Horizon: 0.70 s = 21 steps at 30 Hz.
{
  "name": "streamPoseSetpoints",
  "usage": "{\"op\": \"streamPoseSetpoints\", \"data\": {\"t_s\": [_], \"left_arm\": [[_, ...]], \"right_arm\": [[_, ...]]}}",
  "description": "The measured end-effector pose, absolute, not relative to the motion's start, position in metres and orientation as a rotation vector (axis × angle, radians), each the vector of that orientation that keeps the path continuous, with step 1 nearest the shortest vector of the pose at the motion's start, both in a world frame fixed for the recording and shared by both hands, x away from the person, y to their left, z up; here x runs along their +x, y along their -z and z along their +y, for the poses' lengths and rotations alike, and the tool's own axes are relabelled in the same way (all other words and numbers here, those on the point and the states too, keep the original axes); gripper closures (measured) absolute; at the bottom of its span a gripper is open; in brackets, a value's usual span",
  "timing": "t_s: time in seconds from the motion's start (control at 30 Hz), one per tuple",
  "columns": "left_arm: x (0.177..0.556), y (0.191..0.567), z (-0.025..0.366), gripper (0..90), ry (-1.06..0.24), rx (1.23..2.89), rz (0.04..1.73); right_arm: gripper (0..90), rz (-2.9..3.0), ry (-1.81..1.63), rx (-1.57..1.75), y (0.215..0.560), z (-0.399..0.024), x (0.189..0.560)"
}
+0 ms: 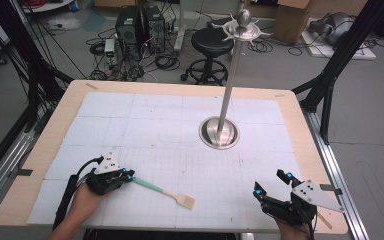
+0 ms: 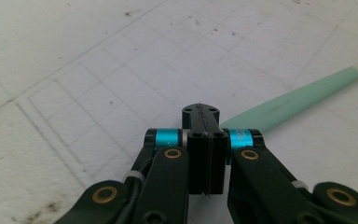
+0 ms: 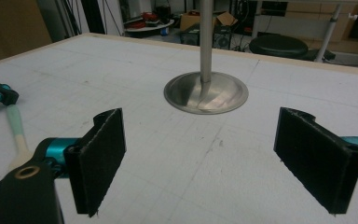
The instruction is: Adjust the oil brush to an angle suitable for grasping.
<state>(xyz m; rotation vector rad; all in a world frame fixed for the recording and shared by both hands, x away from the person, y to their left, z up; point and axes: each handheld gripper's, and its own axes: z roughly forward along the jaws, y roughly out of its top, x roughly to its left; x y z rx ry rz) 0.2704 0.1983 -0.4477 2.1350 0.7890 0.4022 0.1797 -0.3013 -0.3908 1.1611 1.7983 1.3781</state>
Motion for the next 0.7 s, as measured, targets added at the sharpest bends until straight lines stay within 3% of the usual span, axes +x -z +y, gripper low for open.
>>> {"op": "streamPoseSetpoints", "data": {"t_s": [0.4, 0.6, 0.7], "left_arm": [[0.252, 0.45, 0.177, 89.7, -0.373, 2.12, 0.747], [0.249, 0.439, 0.187, 89.1, -0.36, 1.939, 0.747], [0.25, 0.43, 0.202, 77.2, -0.353, 1.845, 0.781]], "right_arm": [[15.4, 1.801, -1.38, 1.153, 0.39, -0.3, 0.18], [15.4, 1.804, -1.379, 1.149, 0.39, -0.297, 0.18], [15.4, 1.793, -1.39, 1.153, 0.388, -0.295, 0.18]]}}
